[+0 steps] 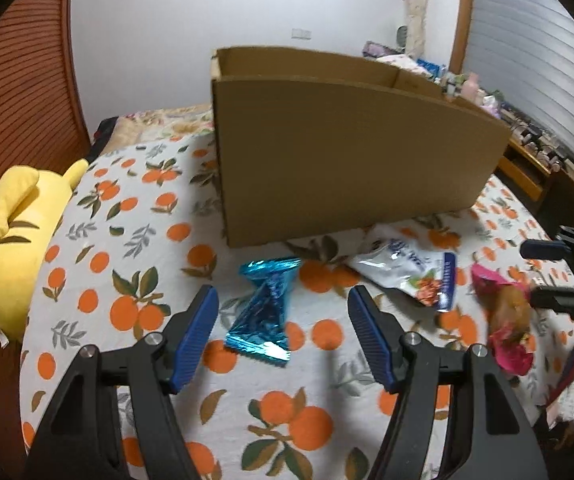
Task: Organize snacks
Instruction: 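Move both open tools back down to the remaining snacks, then grasp the blue-wrapped candy with the left tool while the right tool grasps the pink-ended clear packet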
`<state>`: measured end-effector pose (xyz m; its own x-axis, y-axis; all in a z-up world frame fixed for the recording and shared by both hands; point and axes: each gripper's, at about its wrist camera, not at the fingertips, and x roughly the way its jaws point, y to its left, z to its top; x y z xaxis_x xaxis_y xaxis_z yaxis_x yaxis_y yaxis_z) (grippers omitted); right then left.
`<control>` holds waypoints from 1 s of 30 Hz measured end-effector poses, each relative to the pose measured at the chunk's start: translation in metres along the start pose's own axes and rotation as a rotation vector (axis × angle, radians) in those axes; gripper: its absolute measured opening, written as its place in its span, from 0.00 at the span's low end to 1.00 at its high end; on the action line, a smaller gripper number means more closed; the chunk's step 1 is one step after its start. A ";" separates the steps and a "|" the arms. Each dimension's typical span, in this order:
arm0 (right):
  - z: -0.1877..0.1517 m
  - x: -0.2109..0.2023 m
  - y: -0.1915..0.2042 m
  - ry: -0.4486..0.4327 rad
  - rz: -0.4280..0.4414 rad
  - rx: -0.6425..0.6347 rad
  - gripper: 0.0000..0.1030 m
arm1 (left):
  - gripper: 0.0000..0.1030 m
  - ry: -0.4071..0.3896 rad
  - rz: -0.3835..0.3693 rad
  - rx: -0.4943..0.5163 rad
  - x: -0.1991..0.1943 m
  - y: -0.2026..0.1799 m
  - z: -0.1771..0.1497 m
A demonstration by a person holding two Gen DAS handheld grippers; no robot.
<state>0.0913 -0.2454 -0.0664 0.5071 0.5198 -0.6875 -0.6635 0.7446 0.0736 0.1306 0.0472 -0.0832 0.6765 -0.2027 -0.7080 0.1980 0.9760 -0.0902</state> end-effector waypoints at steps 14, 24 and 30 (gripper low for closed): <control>-0.020 0.018 0.009 0.020 -0.012 -0.010 0.72 | 0.48 0.068 -0.016 -0.054 0.024 0.011 -0.001; -0.018 0.029 0.016 0.075 -0.040 -0.051 0.77 | 0.42 0.070 -0.004 -0.053 0.024 0.009 -0.001; -0.019 0.031 0.015 0.088 -0.031 -0.049 0.78 | 0.19 0.062 -0.030 -0.085 0.023 0.016 -0.002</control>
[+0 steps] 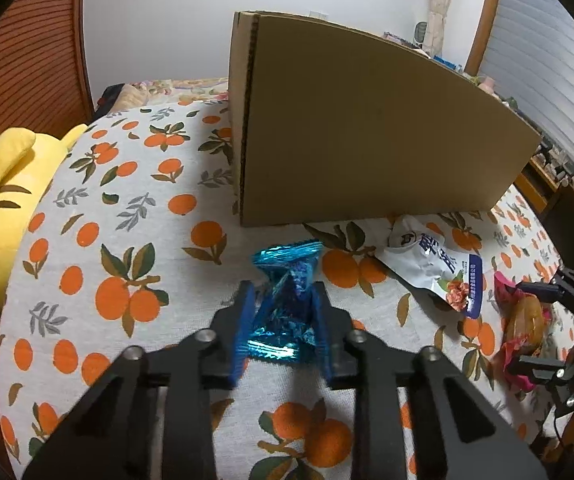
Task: Organize snacks
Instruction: 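Grasp the blue-wrapped candy with the left tool while the right tool grasps the pink-ended clear packet, then lift both held snacks and carry them over the box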
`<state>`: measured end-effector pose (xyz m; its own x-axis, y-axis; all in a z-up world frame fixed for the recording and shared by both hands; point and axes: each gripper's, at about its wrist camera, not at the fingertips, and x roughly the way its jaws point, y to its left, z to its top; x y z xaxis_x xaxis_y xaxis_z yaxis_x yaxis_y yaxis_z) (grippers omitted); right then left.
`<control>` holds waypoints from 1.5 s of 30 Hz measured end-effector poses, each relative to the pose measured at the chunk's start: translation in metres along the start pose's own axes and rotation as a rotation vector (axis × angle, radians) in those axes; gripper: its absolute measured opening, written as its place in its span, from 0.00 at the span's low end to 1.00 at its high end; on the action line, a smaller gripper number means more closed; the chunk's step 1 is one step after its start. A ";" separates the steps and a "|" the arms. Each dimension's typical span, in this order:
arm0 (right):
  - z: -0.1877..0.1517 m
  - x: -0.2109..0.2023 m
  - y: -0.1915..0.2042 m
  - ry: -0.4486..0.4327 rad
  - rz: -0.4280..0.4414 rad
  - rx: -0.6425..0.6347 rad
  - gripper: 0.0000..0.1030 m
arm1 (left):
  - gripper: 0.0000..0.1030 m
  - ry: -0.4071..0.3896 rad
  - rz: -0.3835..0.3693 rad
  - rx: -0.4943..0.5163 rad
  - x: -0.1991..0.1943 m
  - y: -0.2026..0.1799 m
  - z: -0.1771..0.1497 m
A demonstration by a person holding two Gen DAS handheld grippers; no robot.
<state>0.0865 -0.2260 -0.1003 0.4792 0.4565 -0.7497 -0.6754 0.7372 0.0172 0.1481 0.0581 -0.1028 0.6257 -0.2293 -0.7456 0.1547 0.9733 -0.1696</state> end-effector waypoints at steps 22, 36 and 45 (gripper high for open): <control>-0.001 0.002 0.017 0.010 -0.051 -0.096 0.68 | 0.19 -0.030 -0.043 0.034 -0.021 -0.012 -0.007; -0.010 -0.013 0.027 -0.034 -0.045 -0.089 0.64 | 0.19 -0.091 -0.067 0.041 -0.046 -0.024 -0.005; 0.001 -0.036 0.026 -0.106 -0.058 -0.057 0.64 | 0.19 -0.156 -0.095 0.063 -0.077 -0.044 0.006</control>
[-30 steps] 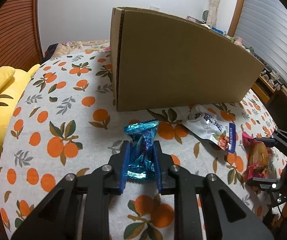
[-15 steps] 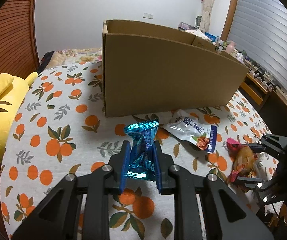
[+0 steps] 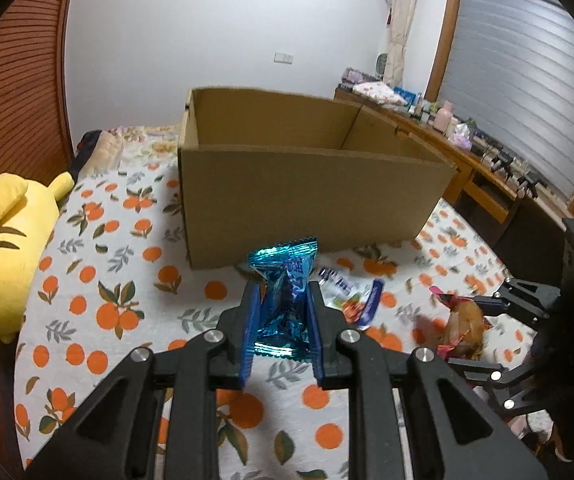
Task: Organize snacks
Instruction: 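Lift both held snacks and carry them over the box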
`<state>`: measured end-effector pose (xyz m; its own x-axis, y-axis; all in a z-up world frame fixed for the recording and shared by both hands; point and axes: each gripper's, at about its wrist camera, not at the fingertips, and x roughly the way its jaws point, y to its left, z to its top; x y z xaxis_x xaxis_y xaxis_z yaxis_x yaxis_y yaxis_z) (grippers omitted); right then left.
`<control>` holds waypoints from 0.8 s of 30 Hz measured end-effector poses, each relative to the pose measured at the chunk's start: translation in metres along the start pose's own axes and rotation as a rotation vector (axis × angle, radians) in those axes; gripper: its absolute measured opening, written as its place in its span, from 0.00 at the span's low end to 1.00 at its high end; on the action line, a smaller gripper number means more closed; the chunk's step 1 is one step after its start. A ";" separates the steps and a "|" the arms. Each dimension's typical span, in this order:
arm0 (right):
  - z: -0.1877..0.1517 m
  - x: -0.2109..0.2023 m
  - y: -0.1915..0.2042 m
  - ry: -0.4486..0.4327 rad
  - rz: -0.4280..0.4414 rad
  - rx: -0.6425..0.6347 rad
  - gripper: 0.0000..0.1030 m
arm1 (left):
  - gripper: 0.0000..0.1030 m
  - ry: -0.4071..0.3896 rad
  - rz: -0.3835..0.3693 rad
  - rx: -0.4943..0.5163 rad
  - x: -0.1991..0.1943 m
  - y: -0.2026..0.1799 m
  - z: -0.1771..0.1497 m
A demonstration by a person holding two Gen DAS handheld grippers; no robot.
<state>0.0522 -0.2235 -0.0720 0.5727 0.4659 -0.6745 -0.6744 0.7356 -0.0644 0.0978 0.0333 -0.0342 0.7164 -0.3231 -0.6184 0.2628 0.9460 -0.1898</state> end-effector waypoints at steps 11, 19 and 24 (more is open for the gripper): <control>0.029 -0.034 -0.012 -0.093 -0.056 0.010 0.64 | 0.19 -0.071 -0.013 0.039 -0.023 -0.012 0.029; 0.047 -0.042 -0.027 -0.132 -0.091 0.038 0.64 | 0.19 -0.072 -0.031 0.055 -0.010 -0.017 0.045; 0.063 -0.045 -0.036 -0.161 -0.106 0.040 0.64 | 0.19 -0.073 -0.030 0.084 -0.002 -0.024 0.059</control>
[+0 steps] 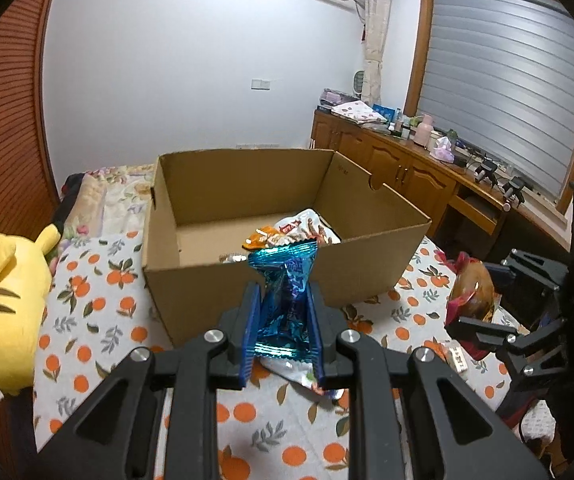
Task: Organize snacks
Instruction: 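Lift both held snacks and carry them over the box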
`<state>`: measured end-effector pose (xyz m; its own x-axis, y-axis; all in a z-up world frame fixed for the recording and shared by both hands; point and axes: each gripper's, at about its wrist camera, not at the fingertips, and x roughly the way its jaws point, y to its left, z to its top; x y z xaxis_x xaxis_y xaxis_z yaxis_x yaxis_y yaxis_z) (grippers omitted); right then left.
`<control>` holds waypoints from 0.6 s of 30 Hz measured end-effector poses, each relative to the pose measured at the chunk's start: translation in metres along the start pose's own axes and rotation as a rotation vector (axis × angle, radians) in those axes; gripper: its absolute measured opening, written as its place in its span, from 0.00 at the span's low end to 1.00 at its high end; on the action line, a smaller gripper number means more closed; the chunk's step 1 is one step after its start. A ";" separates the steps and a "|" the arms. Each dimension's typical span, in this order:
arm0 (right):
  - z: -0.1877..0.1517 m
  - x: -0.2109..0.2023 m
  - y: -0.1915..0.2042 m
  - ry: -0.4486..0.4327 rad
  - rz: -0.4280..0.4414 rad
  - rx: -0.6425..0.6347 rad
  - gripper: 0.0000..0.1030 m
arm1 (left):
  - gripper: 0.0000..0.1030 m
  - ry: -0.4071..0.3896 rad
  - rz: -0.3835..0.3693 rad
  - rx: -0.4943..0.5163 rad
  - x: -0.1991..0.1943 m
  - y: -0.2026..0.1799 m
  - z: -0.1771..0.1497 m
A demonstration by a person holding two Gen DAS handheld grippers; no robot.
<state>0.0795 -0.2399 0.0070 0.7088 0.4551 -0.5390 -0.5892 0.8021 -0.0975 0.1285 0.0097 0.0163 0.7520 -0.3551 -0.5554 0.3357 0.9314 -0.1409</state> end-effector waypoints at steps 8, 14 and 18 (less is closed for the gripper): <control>0.029 0.004 -0.012 -0.043 -0.028 0.007 0.64 | 0.19 -0.009 0.007 0.029 0.010 0.002 0.027; 0.049 0.015 -0.021 -0.056 -0.045 0.011 0.64 | 0.19 0.014 0.023 0.027 0.028 0.009 0.037; 0.060 0.024 -0.025 -0.061 -0.051 0.012 0.64 | 0.19 0.032 0.034 0.023 0.040 0.014 0.040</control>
<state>0.1349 -0.2262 0.0466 0.7605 0.4359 -0.4813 -0.5471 0.8293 -0.1135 0.1860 0.0056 0.0255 0.7446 -0.3202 -0.5857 0.3236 0.9406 -0.1028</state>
